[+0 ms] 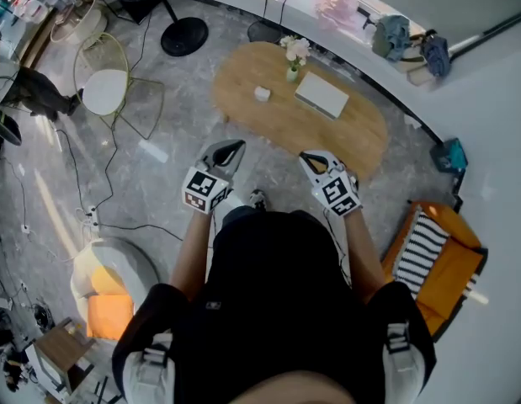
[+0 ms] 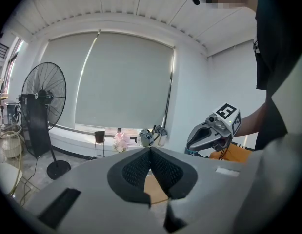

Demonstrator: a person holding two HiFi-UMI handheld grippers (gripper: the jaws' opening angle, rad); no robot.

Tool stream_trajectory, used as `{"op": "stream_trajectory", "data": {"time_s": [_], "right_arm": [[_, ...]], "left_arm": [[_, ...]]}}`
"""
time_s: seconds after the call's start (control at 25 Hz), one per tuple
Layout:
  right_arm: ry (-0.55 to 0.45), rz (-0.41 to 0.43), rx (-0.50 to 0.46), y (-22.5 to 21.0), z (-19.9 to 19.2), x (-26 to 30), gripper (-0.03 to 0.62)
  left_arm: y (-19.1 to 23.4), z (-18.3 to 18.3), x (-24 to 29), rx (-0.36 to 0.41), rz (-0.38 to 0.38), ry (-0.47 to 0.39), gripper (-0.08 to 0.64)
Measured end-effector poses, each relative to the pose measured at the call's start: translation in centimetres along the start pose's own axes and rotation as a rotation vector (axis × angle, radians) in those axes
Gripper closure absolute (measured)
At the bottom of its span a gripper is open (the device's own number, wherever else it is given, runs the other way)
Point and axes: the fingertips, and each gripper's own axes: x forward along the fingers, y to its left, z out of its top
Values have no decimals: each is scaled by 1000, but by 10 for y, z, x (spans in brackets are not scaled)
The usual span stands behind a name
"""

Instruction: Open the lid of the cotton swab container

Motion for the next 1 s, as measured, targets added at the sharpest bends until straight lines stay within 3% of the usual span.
{"op": "stream_trajectory", "data": {"time_s": [0.32, 1.0], "right_arm": [[13, -16, 0, -3, 9, 20, 595], [26, 23, -63, 11, 35, 56, 595]], "left_arm": [[24, 5, 1, 11, -23, -9, 560], [60, 4, -28, -8, 18, -38, 560]]}}
